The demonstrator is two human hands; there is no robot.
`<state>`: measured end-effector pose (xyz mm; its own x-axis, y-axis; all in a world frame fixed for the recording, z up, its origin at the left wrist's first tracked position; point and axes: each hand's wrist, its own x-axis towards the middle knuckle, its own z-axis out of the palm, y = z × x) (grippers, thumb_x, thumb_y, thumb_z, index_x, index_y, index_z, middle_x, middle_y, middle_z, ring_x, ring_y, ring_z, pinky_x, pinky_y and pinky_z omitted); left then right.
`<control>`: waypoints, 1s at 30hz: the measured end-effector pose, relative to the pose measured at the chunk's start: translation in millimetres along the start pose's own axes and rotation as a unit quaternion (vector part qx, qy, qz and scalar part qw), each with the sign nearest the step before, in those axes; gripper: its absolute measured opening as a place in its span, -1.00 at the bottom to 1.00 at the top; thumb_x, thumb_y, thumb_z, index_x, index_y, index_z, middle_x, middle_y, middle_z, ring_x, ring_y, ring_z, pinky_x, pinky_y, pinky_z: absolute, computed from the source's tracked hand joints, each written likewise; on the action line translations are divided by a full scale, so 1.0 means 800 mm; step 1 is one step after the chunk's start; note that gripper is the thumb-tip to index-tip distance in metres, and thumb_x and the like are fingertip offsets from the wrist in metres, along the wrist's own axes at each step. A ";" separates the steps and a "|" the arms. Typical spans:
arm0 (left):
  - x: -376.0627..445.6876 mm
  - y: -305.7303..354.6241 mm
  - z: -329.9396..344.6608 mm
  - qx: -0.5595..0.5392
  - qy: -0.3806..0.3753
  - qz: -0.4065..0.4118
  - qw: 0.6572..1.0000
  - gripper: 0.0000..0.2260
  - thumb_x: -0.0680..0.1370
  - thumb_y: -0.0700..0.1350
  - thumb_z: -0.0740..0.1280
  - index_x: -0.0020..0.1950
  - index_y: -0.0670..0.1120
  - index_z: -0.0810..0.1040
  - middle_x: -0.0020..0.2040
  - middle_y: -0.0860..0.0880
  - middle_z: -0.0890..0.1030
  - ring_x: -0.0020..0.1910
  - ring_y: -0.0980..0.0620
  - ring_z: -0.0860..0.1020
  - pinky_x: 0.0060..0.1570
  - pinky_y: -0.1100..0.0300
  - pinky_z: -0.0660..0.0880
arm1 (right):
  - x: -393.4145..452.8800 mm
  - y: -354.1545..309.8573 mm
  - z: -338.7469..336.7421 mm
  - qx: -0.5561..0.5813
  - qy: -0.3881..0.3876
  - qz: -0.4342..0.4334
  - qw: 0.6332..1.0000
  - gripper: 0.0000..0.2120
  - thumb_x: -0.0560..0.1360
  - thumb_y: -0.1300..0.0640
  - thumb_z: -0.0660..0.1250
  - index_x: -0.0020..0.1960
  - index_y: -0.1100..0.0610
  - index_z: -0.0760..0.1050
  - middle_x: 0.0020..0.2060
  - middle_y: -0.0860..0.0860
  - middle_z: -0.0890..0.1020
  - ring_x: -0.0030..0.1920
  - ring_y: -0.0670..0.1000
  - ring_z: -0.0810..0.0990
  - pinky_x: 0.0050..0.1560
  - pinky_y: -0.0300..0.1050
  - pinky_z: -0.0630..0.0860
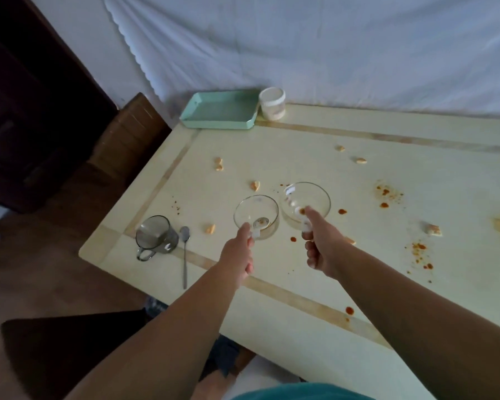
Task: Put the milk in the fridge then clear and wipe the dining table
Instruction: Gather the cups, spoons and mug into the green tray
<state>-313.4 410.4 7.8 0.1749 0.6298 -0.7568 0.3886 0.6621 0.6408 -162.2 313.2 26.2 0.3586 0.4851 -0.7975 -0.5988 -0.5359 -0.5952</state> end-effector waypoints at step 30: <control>0.333 0.356 -0.118 0.032 0.054 0.063 0.996 -0.65 0.57 0.13 0.13 -0.34 -0.01 0.35 -0.45 0.01 0.27 -0.52 0.02 0.22 -0.39 0.17 0.20 | 0.250 -0.307 0.291 -0.064 -0.018 -0.071 0.995 -0.55 0.52 -0.29 0.22 -0.26 0.08 0.36 -0.38 -0.01 0.31 -0.40 -0.03 0.26 -0.34 -0.16 0.27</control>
<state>-241.8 805.1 1.2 0.1295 0.7486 -0.6502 0.4274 0.5496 0.7178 -110.0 702.6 35.6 0.4055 0.5858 -0.7017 -0.4469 -0.5426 -0.7113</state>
